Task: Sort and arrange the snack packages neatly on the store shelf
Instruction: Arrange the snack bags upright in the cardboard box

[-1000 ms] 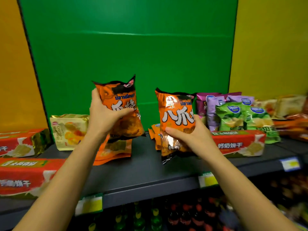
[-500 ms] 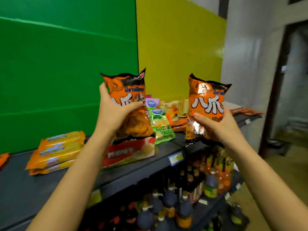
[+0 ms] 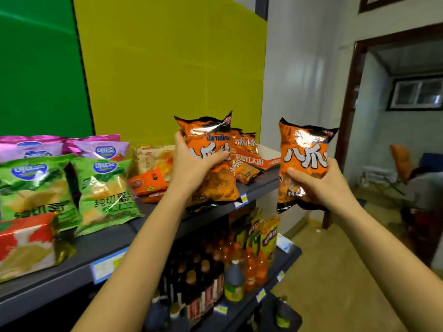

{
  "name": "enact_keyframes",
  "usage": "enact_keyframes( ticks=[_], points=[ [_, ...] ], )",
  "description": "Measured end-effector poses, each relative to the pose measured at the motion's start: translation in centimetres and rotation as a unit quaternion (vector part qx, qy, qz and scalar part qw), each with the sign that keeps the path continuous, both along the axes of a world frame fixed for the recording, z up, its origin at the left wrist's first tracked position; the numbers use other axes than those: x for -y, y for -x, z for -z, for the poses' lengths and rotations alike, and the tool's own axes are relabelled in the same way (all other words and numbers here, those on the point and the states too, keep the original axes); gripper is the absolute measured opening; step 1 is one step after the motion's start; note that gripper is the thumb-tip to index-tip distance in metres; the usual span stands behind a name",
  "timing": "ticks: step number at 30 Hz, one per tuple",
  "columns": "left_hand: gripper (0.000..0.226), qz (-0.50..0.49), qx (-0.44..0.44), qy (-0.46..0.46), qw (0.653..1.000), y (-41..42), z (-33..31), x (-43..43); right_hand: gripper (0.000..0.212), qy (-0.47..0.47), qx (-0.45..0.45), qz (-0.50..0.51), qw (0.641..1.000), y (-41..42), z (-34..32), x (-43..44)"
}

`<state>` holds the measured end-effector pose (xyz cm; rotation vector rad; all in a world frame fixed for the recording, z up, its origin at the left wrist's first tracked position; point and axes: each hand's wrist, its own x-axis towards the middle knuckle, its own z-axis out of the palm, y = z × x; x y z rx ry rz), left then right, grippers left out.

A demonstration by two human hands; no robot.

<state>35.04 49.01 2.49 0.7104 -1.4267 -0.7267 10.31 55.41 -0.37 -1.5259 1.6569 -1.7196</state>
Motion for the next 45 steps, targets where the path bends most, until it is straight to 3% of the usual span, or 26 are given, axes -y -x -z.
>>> enact_keyframes(
  ticks=[6, 16, 28, 32, 38, 45],
  points=[
    [0.084, -0.008, -0.007, -0.016, 1.0, 8.9, 0.8, 5.5, 0.074, 0.013, -0.005, 0.014, 1.0, 6.3, 0.3, 4.6],
    [0.088, -0.047, -0.013, -0.025, 0.998, 22.0, 0.1, 19.4, 0.073, 0.002, -0.016, 0.002, 1.0, 18.6, -0.5, 19.2],
    [0.068, -0.126, -0.044, -0.056, 0.99, 30.3, -1.4, 32.6, 0.065, -0.027, 0.042, -0.097, 0.994, 27.5, -1.4, 36.3],
    [0.081, -0.172, -0.048, -0.036, 0.983, 32.5, -1.2, 36.8, 0.06, -0.041, 0.038, -0.14, 0.988, 28.8, -1.5, 42.5],
    [0.091, -0.235, -0.051, -0.017, 0.971, 35.6, -0.9, 43.1, 0.067, -0.04, 0.083, -0.24, 0.966, 31.7, -2.5, 51.1],
    [0.094, -0.29, -0.026, -0.043, 0.956, 37.7, 1.2, 48.3, 0.064, -0.082, 0.133, -0.398, 0.904, 32.0, -2.5, 59.3]
  ],
)
